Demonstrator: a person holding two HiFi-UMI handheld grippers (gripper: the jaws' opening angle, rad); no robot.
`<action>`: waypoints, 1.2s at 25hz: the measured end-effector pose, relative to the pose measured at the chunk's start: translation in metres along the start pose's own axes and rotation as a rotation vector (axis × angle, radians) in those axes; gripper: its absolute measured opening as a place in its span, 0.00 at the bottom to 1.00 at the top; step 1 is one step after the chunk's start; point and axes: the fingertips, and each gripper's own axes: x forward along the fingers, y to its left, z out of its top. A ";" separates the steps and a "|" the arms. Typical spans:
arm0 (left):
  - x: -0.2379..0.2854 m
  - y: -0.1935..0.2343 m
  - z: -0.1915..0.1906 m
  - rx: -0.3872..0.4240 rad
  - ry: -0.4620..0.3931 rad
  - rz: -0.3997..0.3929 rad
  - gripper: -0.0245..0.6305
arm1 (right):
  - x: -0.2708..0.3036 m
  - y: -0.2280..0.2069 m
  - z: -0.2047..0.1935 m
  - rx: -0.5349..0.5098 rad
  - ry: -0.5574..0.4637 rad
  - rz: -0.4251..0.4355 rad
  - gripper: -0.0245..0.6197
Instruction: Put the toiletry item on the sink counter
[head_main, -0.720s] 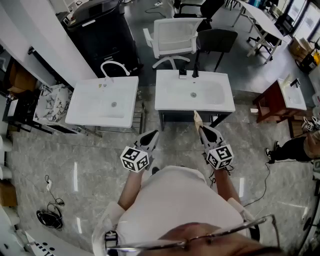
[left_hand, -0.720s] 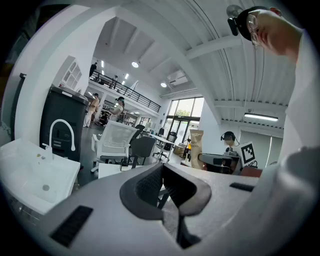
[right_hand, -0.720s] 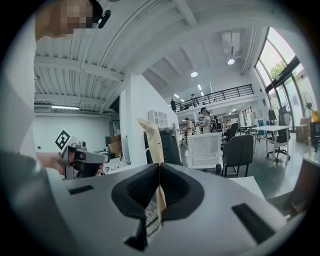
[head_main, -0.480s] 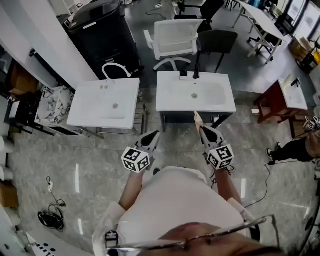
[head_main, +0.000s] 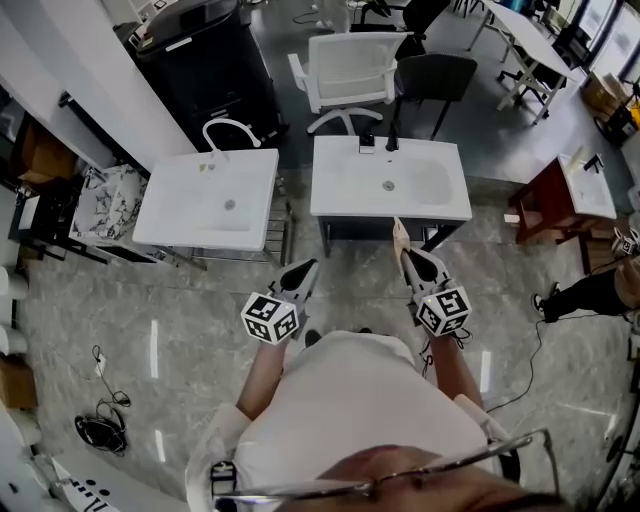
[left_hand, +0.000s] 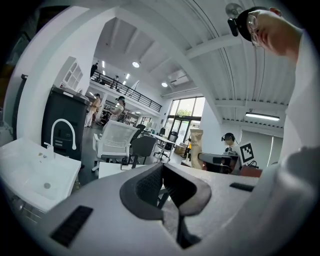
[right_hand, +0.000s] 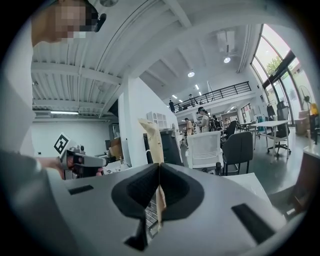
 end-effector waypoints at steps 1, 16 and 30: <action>-0.001 -0.001 0.000 -0.003 0.000 0.003 0.04 | -0.001 0.000 0.000 -0.001 0.001 0.005 0.06; 0.017 -0.032 -0.013 -0.012 -0.004 0.070 0.04 | -0.029 -0.028 -0.012 0.009 0.024 0.064 0.06; 0.029 -0.057 -0.030 -0.029 0.006 0.121 0.04 | -0.040 -0.057 -0.022 0.004 0.054 0.111 0.06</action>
